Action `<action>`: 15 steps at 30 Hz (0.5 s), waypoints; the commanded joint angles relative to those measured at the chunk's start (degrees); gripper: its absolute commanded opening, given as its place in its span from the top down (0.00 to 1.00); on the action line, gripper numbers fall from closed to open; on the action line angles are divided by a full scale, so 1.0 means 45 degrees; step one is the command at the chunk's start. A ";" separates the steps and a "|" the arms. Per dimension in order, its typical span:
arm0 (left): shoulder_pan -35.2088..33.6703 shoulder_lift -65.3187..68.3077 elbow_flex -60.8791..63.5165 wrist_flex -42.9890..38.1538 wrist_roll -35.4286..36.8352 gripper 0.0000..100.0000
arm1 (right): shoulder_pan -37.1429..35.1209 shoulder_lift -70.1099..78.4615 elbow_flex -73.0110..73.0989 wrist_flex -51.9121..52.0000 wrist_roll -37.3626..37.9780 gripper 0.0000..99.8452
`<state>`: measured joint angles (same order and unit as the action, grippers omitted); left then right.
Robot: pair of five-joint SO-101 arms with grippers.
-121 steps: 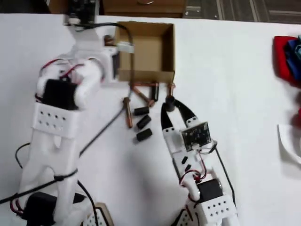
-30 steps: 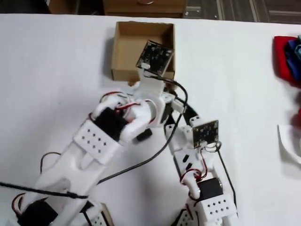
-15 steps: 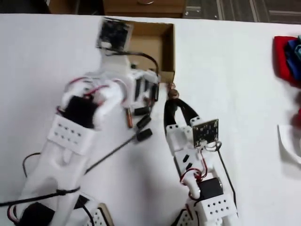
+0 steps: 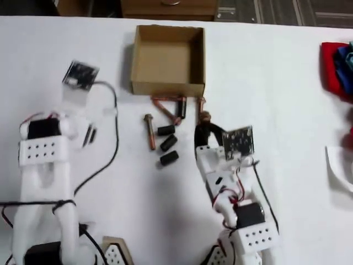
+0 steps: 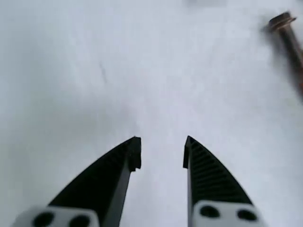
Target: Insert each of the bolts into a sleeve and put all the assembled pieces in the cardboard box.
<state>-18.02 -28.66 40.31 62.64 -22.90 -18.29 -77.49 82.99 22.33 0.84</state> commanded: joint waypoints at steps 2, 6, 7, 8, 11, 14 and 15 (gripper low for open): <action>-0.0293 -0.0274 0.3077 -0.2833 -0.0156 0.83 | 0.0186 0.5050 -0.5705 0.0518 -0.0059 0.98; -0.0293 -0.0254 0.5695 -0.6212 -0.0176 0.83 | 0.0186 1.0696 -1.1741 0.2549 -0.0117 0.98; -0.0293 -0.0254 0.6222 -0.7033 -0.0176 0.83 | 0.0186 1.2044 -1.3382 0.3155 -0.0137 0.98; -0.0274 -0.0371 0.6593 -0.7541 -0.0156 0.83 | 0.0186 1.3353 -1.5160 0.3780 -0.0234 0.98; -0.0293 -0.0352 0.6535 -0.7697 -0.0156 0.83 | 0.0420 1.7026 -2.0357 0.5402 -0.1582 0.98; -0.0293 -0.0293 0.6535 -0.7424 -0.0137 0.83 | 0.0596 2.0581 -2.5495 0.6769 -0.2305 0.98; -0.0293 -0.0293 0.6535 -0.7424 -0.0117 0.83 | 0.0596 2.1753 -2.7057 0.7101 -0.2266 0.98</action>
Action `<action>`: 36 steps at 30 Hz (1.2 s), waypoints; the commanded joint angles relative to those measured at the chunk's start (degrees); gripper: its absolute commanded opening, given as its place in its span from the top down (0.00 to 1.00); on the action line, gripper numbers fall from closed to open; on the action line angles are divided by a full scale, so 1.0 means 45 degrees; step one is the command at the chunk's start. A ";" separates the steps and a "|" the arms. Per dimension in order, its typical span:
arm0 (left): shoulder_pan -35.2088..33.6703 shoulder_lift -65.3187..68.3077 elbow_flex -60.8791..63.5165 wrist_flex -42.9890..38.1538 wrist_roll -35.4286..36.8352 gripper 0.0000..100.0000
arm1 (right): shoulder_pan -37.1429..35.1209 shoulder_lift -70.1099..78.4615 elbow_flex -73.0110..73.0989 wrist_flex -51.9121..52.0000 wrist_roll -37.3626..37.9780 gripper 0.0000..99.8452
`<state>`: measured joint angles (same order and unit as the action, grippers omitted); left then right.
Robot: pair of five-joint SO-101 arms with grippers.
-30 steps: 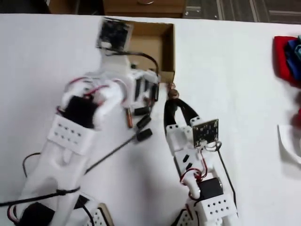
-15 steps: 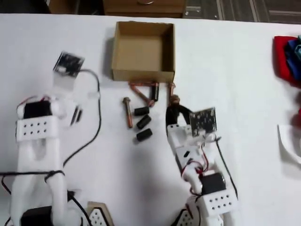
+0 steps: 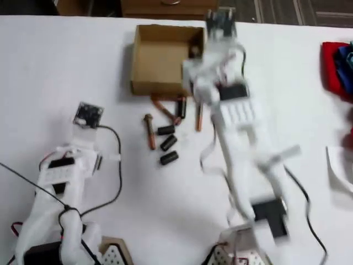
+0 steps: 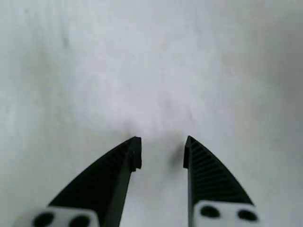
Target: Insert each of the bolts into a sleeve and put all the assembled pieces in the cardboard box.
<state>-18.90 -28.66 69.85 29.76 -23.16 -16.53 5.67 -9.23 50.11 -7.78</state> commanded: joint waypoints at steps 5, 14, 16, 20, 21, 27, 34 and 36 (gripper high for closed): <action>-0.0098 -0.0274 -0.0029 -0.0117 -0.0020 0.83 | 0.0400 0.8508 -1.3167 0.2120 0.0039 0.98; -0.0098 -0.0274 -0.0029 -0.0137 0.0000 0.83 | 0.0498 1.3529 -1.8735 0.4132 0.1074 0.98; -0.0098 -0.0274 -0.0029 -0.0137 0.0000 0.83 | 0.0498 1.3822 -1.8872 0.4132 0.1074 0.98; -0.0078 -0.0254 -0.0010 -0.0176 0.0000 0.83 | 0.0654 1.3958 -1.8833 0.4171 0.1016 0.98; -0.0078 -0.0254 -0.0010 -0.0176 0.0000 0.83 | 0.0654 1.3978 -1.8813 0.4210 0.1016 0.98; -0.0078 -0.0254 -0.0010 -0.0195 0.0000 0.83 | 0.0596 1.4095 -1.8481 0.4562 0.0996 0.98; -0.0078 -0.0254 -0.0010 -0.0215 0.0000 0.83 | 0.0654 1.4779 -1.8071 0.4562 0.1016 0.98; -0.0078 -0.0254 -0.0010 -0.0215 0.0000 0.83 | 0.0615 1.4974 -1.8110 0.4425 0.0996 0.98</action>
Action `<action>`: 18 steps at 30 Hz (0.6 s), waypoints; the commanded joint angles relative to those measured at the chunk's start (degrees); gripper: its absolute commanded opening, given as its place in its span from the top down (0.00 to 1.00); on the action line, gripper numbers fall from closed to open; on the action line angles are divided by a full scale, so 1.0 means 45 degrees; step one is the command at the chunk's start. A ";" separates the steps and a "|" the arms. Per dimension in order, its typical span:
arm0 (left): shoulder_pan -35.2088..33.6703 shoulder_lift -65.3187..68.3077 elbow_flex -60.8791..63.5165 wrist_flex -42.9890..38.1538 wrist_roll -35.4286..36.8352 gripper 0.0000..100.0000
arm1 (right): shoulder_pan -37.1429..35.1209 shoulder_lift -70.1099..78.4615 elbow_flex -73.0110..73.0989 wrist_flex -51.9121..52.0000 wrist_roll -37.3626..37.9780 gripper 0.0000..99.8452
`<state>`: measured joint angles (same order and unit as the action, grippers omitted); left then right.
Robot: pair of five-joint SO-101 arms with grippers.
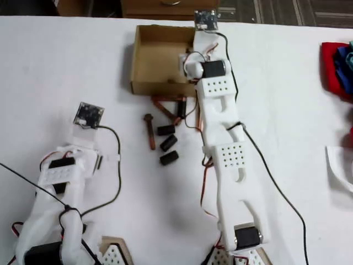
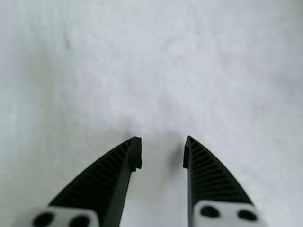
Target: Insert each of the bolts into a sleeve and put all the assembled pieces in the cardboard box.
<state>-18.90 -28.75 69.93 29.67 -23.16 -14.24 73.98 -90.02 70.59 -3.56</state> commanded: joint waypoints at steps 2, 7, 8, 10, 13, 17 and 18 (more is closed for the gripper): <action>-0.0078 -0.0234 -0.0029 -0.0195 0.0000 0.83 | 0.0107 -0.0049 -0.0156 -0.0381 0.0059 0.98; -0.0078 -0.0234 -0.0029 -0.0195 0.0000 0.83 | 0.0107 0.0107 -0.0156 -0.0713 0.0039 0.98; -0.0078 -0.0234 -0.0029 -0.0195 0.0000 0.83 | 0.0107 0.0107 -0.0156 -0.0694 0.0039 0.97; -0.0078 -0.0234 -0.0029 -0.0195 0.0000 0.83 | 0.0107 0.0107 -0.0156 -0.0654 0.0039 0.93; -0.0078 -0.0234 -0.0029 -0.0195 0.0000 0.83 | 0.0068 0.0088 -0.0156 -0.0674 0.0039 0.84; -0.0078 -0.0234 -0.0029 -0.0195 0.0000 0.83 | 0.0107 -0.0029 -0.0195 -0.0733 0.0039 0.87; -0.0078 -0.0234 -0.0029 -0.0195 0.0000 0.83 | 0.0107 -0.0049 -0.0234 -0.0811 0.0039 0.88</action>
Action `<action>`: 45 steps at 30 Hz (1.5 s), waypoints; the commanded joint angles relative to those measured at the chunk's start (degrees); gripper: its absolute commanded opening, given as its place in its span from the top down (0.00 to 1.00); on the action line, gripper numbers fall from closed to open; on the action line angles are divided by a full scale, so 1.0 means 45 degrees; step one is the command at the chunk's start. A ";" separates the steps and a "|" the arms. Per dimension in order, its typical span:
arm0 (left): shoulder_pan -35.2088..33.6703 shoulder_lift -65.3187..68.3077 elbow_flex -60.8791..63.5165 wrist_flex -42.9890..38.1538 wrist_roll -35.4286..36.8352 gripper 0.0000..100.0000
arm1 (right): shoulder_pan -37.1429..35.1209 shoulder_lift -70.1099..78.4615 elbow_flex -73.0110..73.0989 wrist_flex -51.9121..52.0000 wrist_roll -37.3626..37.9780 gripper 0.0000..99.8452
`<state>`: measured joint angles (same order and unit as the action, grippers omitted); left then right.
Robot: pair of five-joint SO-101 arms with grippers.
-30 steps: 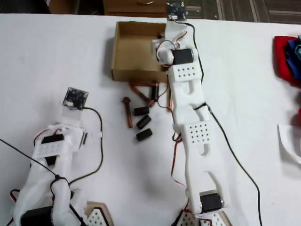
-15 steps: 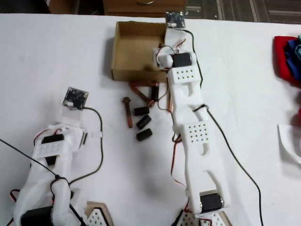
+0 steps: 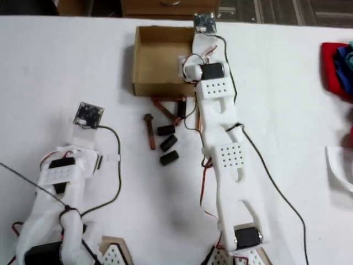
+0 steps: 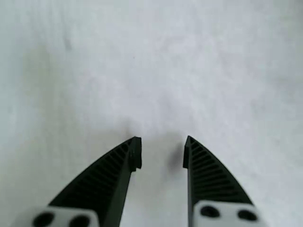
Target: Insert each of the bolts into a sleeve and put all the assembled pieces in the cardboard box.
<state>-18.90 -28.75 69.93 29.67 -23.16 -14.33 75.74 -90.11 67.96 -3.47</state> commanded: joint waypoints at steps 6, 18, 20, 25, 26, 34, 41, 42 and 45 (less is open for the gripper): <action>-0.0078 -0.0234 -0.0029 -0.0195 0.0000 0.83 | 0.0147 -0.0615 -0.1231 -0.0107 0.0020 0.95; -0.0078 -0.0234 -0.0029 -0.0195 0.0000 0.83 | 0.0029 -0.4620 -0.1211 0.7101 0.0137 0.79; -0.0078 -0.0234 -0.0029 -0.0195 0.0000 0.83 | 0.0010 -0.4894 -0.1172 0.7453 0.0137 0.77; -0.0078 -0.0234 -0.0029 -0.0195 0.0000 0.83 | 0.0107 -0.5968 0.0000 0.7473 0.0137 0.83; -0.0078 -0.0234 -0.0029 -0.0195 0.0000 0.83 | 0.0088 -0.6437 0.0742 0.7473 0.0137 0.85; -0.0078 -0.0234 -0.0029 -0.0195 0.0000 0.83 | -0.1221 -1.2630 1.1214 0.7375 0.0137 0.89; -0.0078 -0.0234 -0.0029 -0.0195 0.0000 0.83 | -0.2803 -1.2571 1.6781 0.4874 0.0625 0.84; -0.0078 -0.0234 -0.0029 -0.0195 0.0000 0.83 | -0.3057 -1.2317 1.7055 0.4503 0.1348 0.84; -0.0078 -0.0234 -0.0029 -0.0195 0.0000 0.83 | -0.3937 -1.1477 1.7309 0.3839 0.3927 0.83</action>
<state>-18.90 -28.75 69.93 29.67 -23.16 -28.48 22.73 -13.19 87.65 4.53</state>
